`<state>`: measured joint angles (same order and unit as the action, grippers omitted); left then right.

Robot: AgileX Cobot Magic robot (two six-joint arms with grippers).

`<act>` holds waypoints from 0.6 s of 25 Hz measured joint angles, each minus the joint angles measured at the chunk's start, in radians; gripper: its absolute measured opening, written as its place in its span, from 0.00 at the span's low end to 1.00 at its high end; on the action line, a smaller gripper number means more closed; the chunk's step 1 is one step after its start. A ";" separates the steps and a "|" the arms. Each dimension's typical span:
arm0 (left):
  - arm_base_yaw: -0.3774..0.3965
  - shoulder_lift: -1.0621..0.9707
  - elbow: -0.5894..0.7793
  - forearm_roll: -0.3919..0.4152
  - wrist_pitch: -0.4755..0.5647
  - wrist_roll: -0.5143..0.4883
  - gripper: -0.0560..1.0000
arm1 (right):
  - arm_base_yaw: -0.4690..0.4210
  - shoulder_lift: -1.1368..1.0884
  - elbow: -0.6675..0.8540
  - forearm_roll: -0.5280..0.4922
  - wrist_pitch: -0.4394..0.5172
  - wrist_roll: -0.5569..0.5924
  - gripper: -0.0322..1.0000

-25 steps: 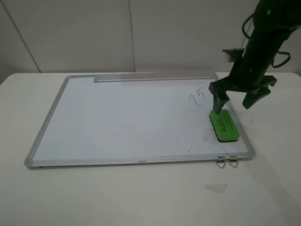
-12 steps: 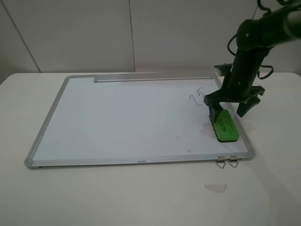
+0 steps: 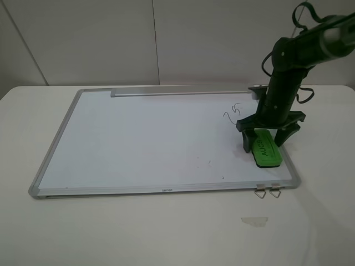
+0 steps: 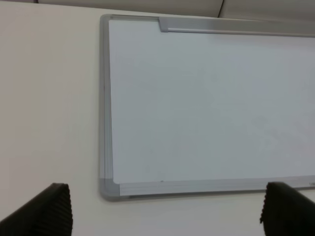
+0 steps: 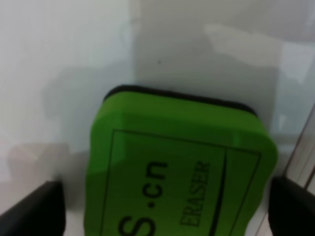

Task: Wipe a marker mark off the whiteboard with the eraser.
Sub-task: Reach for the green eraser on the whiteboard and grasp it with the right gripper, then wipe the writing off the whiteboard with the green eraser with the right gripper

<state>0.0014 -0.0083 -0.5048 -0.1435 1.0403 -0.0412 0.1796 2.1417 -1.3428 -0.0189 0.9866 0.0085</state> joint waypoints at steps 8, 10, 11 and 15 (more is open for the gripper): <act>0.000 0.000 0.000 0.000 0.000 0.000 0.79 | -0.001 0.000 0.000 0.004 0.016 0.000 0.62; 0.000 0.000 0.000 0.000 0.000 0.000 0.79 | -0.001 0.000 0.000 0.004 0.017 0.003 0.62; 0.000 0.000 0.000 0.000 0.000 0.000 0.79 | -0.001 0.000 0.000 0.004 0.018 0.004 0.62; 0.000 0.000 0.000 0.000 0.000 0.000 0.79 | -0.001 0.000 0.000 0.004 0.026 0.012 0.62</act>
<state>0.0014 -0.0083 -0.5048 -0.1435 1.0403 -0.0412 0.1788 2.1417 -1.3428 -0.0150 1.0122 0.0202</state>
